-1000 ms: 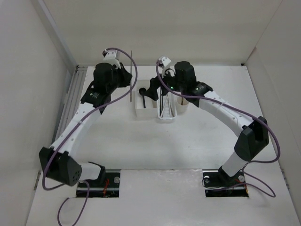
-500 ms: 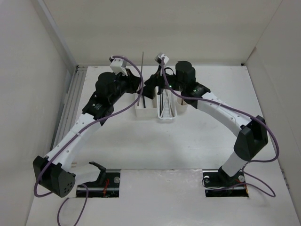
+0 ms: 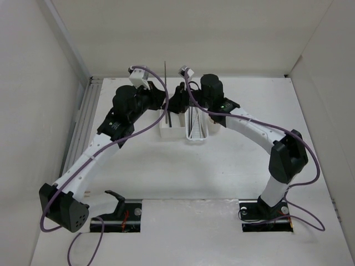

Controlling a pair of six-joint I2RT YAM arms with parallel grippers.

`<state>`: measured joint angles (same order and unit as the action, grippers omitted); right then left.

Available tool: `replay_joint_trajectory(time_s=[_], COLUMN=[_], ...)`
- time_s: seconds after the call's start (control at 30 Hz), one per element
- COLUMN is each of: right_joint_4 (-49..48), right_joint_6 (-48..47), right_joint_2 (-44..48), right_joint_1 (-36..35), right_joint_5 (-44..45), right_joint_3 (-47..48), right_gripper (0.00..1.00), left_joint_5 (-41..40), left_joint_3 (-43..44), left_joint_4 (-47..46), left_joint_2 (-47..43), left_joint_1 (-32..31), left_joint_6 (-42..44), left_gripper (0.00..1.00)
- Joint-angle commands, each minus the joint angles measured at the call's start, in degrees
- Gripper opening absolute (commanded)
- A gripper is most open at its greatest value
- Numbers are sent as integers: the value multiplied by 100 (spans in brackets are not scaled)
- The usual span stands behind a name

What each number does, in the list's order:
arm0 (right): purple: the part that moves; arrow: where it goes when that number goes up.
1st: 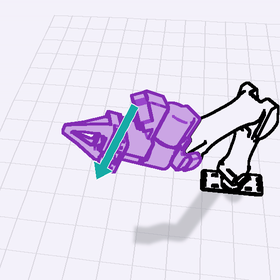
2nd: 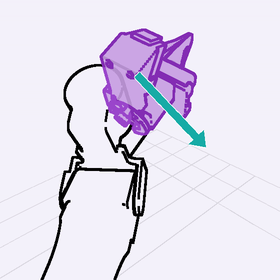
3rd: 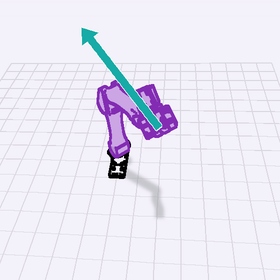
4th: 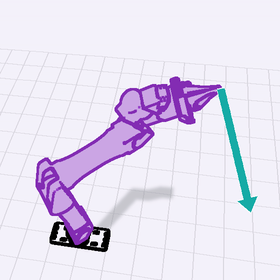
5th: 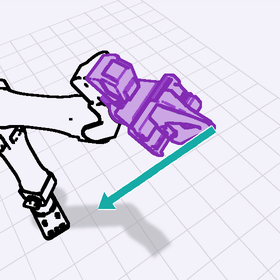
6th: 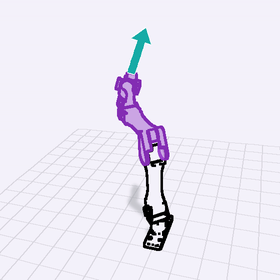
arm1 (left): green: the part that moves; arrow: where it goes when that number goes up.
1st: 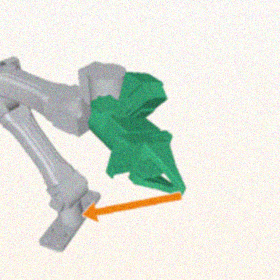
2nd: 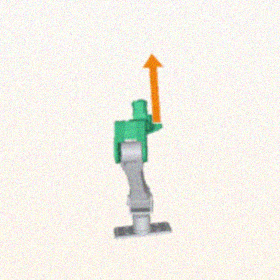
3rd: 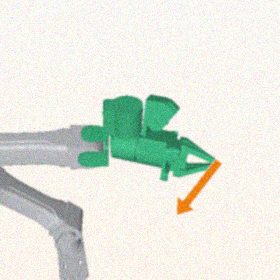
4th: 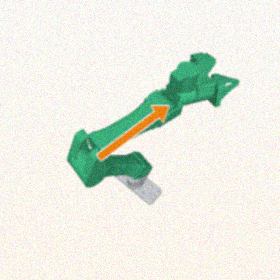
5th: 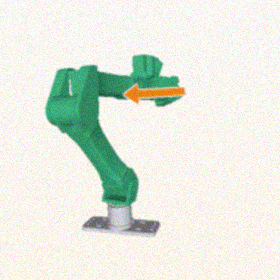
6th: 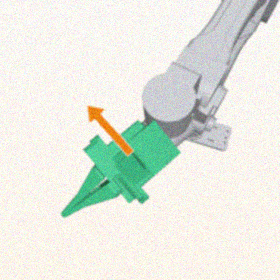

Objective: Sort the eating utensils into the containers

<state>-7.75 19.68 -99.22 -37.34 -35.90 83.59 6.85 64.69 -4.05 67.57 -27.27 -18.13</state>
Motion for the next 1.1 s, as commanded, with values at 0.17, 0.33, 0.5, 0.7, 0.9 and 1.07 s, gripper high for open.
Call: replay_joint_trajectory(time_s=[0.17, 0.33, 0.5, 0.7, 0.9, 1.07], right_joint_4=[-359, -412, 523, 2469, 3129, 3358], right_joint_6=[185, 466, 669, -148, -228, -131], right_joint_2=[-89, 105, 518, 89, -606, -1064], right_joint_1=[-63, 253, 842, 895, 843, 720], right_joint_5=[39, 539, 1680, 3606, 3977, 4249], right_joint_3=[298, -88, -484, 183, 641, 834], right_gripper=[0, 0, 0, 0, 0, 0], left_joint_5=[44, -17, -508, -1256, -1318, -1265], left_joint_3=[-44, -96, -149, -351, -545, -597], left_joint_4=[-263, -210, -263, -263, -263, -263], left_joint_2=[-218, -218, -218, -218, -218, -104], left_joint_1=[-16, -16, -16, 46, 221, 274], left_joint_6=[-112, -50, 187, 398, 345, 345], left_gripper=[0, 99, 100, 100, 100, 100])
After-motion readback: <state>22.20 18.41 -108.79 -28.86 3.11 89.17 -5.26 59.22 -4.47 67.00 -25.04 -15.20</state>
